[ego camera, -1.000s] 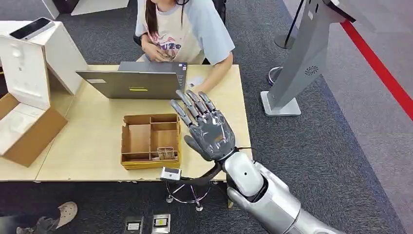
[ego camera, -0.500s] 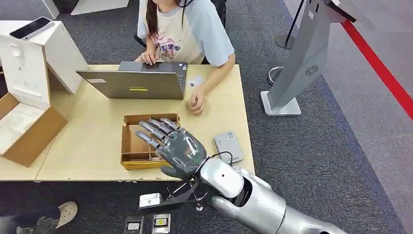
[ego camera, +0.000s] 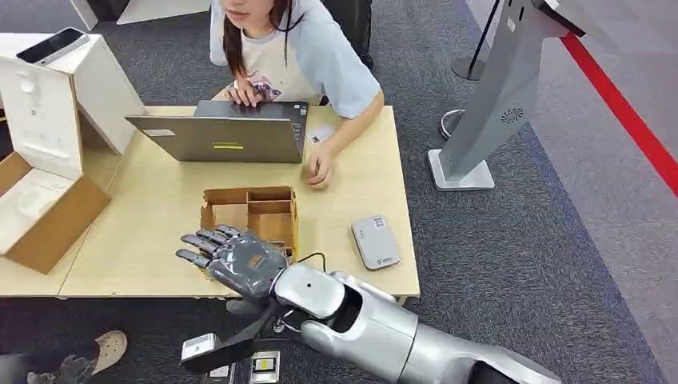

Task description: Pass the card to the sensor for recognition and then transmit it.

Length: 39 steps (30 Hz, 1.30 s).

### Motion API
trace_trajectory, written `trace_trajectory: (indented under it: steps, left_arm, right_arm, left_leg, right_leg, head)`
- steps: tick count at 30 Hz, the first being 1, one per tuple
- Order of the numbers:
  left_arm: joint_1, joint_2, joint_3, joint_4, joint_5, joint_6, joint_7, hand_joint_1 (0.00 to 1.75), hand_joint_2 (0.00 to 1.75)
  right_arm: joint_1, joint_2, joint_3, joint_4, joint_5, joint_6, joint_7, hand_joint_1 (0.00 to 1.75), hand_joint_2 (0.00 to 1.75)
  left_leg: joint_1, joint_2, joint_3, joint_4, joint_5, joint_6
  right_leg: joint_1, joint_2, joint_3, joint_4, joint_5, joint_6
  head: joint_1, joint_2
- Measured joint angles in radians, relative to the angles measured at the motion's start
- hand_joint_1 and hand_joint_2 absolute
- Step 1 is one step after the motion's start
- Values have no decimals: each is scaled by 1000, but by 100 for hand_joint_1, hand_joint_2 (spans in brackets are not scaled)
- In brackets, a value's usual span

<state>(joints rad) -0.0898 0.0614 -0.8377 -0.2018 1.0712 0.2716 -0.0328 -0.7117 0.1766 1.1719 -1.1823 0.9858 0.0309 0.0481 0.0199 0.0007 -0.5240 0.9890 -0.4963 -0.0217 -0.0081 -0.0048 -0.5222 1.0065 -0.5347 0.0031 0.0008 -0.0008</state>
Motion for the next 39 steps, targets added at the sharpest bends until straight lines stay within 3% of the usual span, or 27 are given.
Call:
trace_trajectory:
  steps: [10,16,31,39]
  left_arm:
    - [0,0,-1,0,0,-3,8,0,175]
    - [0,0,-3,0,0,1,13,0,175]
    - [1,0,-27,0,-4,0,31,0,175]
    - [1,3,-34,0,-4,-5,36,0,175]
  right_arm:
    - [-66,107,58,240,-57,-6,-25,0,175]
    - [-103,136,89,338,-103,0,-12,0,175]
    - [-187,147,123,536,-201,-47,44,0,175]
    - [-212,137,111,621,-217,-29,43,0,175]
  left_leg:
    - [0,0,0,0,0,0]
    - [0,0,0,0,1,0]
    - [0,0,0,0,1,0]
    - [0,0,0,0,1,0]
  right_leg:
    - [0,0,0,0,0,0]
    - [0,0,0,0,0,0]
    - [0,0,0,0,0,0]
    - [0,0,-1,0,0,0]
  head:
    - [0,0]
    - [0,0]
    - [0,0]
    - [0,0]
